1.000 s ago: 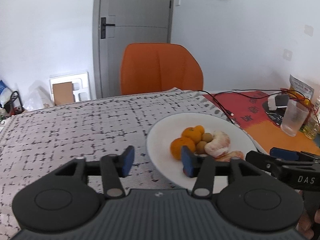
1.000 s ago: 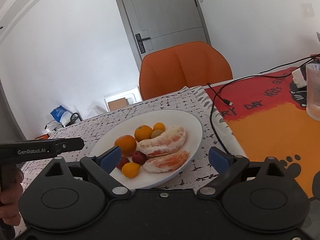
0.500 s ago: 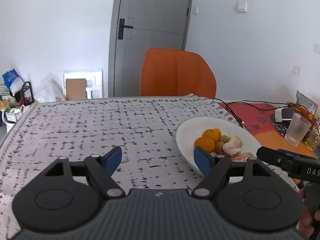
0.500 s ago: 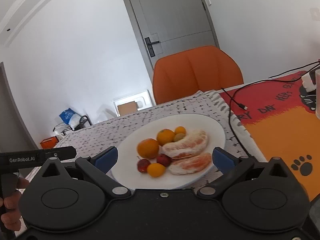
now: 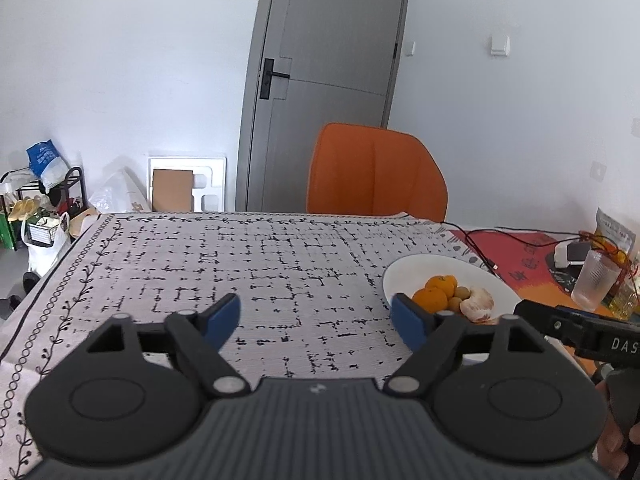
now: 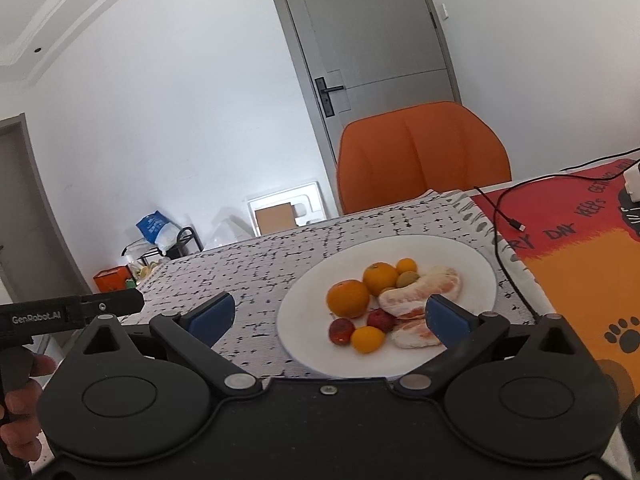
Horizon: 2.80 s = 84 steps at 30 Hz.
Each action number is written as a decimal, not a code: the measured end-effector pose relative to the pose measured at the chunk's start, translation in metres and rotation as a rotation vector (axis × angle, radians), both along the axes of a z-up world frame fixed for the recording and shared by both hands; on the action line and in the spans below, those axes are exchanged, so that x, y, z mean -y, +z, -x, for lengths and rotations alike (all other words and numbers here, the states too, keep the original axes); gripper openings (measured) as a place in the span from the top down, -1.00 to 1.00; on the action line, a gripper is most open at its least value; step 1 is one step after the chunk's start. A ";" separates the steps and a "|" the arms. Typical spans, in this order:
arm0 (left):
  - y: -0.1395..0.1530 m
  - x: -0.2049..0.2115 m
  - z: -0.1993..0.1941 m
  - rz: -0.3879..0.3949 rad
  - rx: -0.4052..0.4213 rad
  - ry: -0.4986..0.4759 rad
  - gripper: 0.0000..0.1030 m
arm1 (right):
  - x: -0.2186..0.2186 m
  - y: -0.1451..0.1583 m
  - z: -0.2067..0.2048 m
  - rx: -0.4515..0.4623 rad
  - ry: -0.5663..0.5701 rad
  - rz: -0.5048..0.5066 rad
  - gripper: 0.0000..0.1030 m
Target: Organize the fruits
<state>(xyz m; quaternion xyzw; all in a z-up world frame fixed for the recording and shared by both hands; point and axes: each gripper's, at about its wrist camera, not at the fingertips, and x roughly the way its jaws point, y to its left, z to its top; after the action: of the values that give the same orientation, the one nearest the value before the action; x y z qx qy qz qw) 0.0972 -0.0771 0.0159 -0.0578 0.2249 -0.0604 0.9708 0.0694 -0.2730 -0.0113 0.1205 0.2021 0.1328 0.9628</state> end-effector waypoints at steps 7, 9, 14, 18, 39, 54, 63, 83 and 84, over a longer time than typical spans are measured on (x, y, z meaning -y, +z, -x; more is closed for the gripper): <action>0.007 -0.020 0.018 -0.023 0.006 0.072 -0.93 | -0.015 0.008 0.008 -0.024 0.029 -0.016 -1.00; 0.010 -0.025 0.023 -0.027 -0.001 0.092 -0.96 | -0.019 0.011 0.011 -0.025 0.025 -0.013 -1.00; 0.017 -0.037 0.038 -0.034 -0.011 0.111 -1.00 | -0.028 0.015 0.016 -0.038 0.031 -0.007 -1.00; 0.020 -0.044 0.047 -0.033 -0.016 0.126 -1.00 | -0.032 0.019 0.024 -0.032 0.045 -0.009 -1.00; 0.020 -0.064 0.086 -0.063 -0.028 0.174 -1.00 | -0.039 0.029 0.071 0.000 0.050 0.036 -1.00; -0.004 -0.070 0.093 -0.084 -0.058 0.175 -1.00 | -0.033 0.009 0.085 -0.038 0.056 0.034 -1.00; -0.004 -0.068 0.100 -0.097 -0.058 0.165 -1.00 | -0.040 0.007 0.089 -0.035 0.076 0.048 -1.00; 0.002 -0.068 0.109 -0.096 -0.043 0.155 -1.00 | -0.042 0.007 0.093 -0.025 0.077 0.055 -1.00; 0.002 -0.068 0.109 -0.097 -0.043 0.155 -1.00 | -0.042 0.007 0.093 -0.026 0.076 0.056 -1.00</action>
<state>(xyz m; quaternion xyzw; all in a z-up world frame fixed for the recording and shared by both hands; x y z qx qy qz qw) -0.0117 -0.0094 0.0180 -0.0293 0.2431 0.0270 0.9692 -0.0236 -0.2311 -0.0046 0.0876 0.2226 0.1621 0.9573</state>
